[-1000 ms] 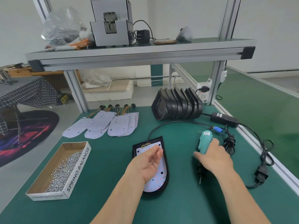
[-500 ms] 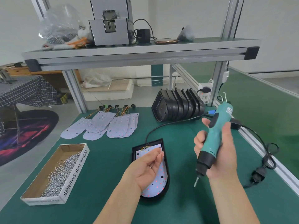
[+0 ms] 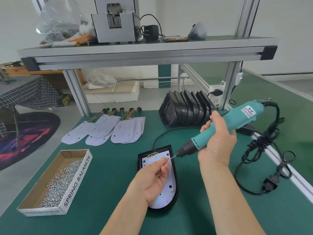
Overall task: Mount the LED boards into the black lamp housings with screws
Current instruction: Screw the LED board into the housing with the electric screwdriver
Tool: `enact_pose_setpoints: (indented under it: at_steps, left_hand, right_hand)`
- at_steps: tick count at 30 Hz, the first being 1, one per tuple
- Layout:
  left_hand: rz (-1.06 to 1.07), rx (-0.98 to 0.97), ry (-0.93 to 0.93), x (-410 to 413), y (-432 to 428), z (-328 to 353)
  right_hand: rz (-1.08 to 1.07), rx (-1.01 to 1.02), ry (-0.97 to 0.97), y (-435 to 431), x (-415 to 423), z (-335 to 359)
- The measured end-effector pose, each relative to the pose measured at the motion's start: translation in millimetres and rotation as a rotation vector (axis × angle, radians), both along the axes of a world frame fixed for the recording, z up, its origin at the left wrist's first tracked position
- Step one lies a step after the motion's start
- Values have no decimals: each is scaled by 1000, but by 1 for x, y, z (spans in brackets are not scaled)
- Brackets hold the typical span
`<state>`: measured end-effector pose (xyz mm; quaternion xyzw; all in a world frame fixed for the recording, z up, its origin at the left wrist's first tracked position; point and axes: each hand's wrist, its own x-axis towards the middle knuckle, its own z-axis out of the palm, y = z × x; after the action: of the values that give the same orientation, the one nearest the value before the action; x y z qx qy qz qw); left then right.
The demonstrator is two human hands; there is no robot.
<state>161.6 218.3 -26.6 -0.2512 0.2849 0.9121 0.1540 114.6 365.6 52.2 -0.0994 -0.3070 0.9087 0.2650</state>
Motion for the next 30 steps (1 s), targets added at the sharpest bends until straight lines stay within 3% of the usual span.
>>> enact_pose_setpoints:
  at_steps: [4, 15, 25, 30]
  left_hand:
    - [21, 39, 28, 2, 0, 1]
    - [63, 44, -5, 2, -1, -1]
    - [168, -134, 131, 4, 15, -10]
    - [133, -105, 104, 6, 9, -7]
  right_hand:
    - [-97, 101, -19, -12, -2, 0]
    - [-100, 206, -28, -24, 0, -11]
    - [-113, 285, 7, -25, 5, -8]
    - [-2, 286, 25, -21, 6, -12]
